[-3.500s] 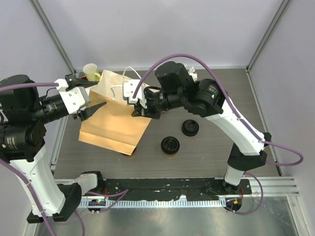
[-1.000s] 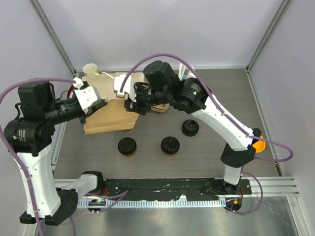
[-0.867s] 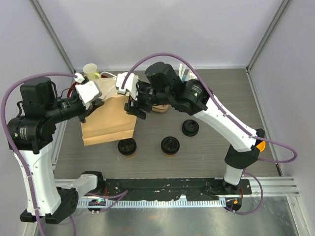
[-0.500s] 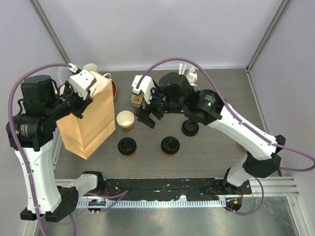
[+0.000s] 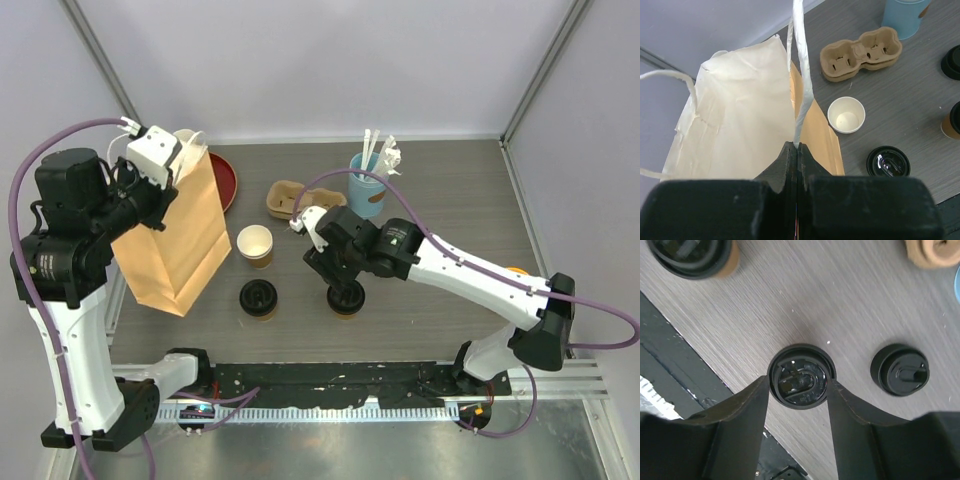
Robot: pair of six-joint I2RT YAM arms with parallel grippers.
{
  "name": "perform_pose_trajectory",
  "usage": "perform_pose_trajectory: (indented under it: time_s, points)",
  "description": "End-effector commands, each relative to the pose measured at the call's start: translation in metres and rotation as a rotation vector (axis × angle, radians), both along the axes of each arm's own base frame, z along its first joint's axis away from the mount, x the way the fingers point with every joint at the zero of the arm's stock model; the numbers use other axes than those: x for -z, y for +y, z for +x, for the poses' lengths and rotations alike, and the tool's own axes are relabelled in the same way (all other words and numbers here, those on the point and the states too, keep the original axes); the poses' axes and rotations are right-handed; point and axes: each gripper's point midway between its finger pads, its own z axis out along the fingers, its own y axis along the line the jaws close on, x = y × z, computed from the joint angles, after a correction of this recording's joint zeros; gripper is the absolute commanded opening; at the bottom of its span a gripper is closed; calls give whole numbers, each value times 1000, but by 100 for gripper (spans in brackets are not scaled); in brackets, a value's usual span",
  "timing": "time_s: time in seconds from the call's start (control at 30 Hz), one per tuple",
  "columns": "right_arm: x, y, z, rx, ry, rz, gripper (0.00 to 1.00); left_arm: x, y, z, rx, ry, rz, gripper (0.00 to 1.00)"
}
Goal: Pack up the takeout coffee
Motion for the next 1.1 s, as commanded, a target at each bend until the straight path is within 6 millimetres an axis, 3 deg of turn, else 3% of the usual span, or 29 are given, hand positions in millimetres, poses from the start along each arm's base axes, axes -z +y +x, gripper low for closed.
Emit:
perform_pose_trajectory:
  time_s: [0.0, 0.1, 0.13, 0.23, 0.53, 0.67, 1.07]
  points:
    - [18, -7, -5, 67, 22, -29, 54, -13, 3, 2, -16, -57, -3, 0]
    - [20, 2, -29, -113, 12, -50, 54, -11, 2, 1, -7, -51, 3, 0]
    - [26, 8, -46, -199, 42, -50, 54, -11, 2, 1, -8, -48, 5, 0]
    - [45, 9, -55, -310, 35, -101, 54, -8, 0, 2, 5, -35, -3, 0]
    - [78, -12, -44, -309, 28, -295, 57, -2, -7, 2, 40, -6, -19, 0]
    - [91, -14, -46, -313, 51, -326, 49, 0, -11, 3, 56, 5, -29, 0]
    - [91, -20, -41, -281, 55, -318, 26, 2, -17, 2, 94, 20, -42, 0]
